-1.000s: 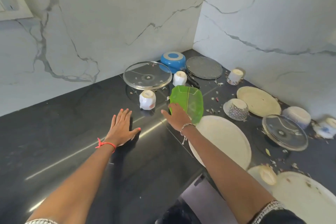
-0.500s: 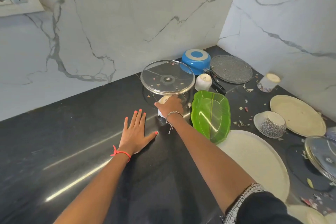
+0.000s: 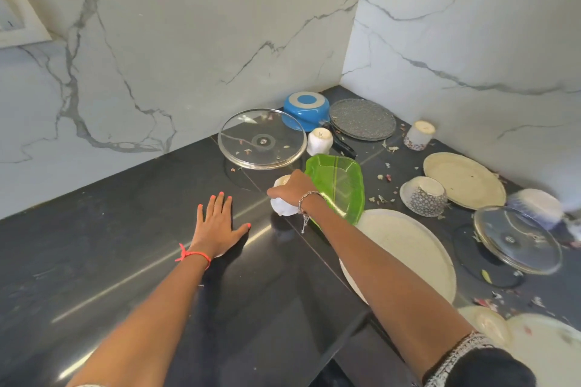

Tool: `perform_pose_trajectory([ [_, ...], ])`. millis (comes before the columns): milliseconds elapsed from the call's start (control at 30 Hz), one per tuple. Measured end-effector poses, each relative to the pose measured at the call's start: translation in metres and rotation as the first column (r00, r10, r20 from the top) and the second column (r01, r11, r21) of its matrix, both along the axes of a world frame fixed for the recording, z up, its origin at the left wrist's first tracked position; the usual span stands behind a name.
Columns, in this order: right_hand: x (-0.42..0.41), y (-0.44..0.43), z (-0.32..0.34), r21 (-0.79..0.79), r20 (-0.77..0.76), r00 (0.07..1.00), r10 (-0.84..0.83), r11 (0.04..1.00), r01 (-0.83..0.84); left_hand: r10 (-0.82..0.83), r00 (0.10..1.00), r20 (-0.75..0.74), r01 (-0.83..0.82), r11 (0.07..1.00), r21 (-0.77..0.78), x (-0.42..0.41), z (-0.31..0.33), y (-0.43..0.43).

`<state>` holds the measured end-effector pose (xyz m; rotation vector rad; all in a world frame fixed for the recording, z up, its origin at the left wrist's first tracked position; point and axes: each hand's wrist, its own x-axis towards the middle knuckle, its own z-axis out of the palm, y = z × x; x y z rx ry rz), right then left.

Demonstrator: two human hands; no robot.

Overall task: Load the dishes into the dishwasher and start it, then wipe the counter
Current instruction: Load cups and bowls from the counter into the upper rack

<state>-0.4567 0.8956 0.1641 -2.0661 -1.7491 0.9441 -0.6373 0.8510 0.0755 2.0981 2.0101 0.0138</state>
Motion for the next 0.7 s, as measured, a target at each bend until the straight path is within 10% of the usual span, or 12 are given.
perform_pose_trajectory([
  [700, 0.131, -0.268, 0.028, 0.05, 0.098, 0.993, 0.07, 0.996, -0.075, -0.32, 0.94, 0.115, 0.29, 0.932, 0.219, 0.115, 0.026, -0.197],
])
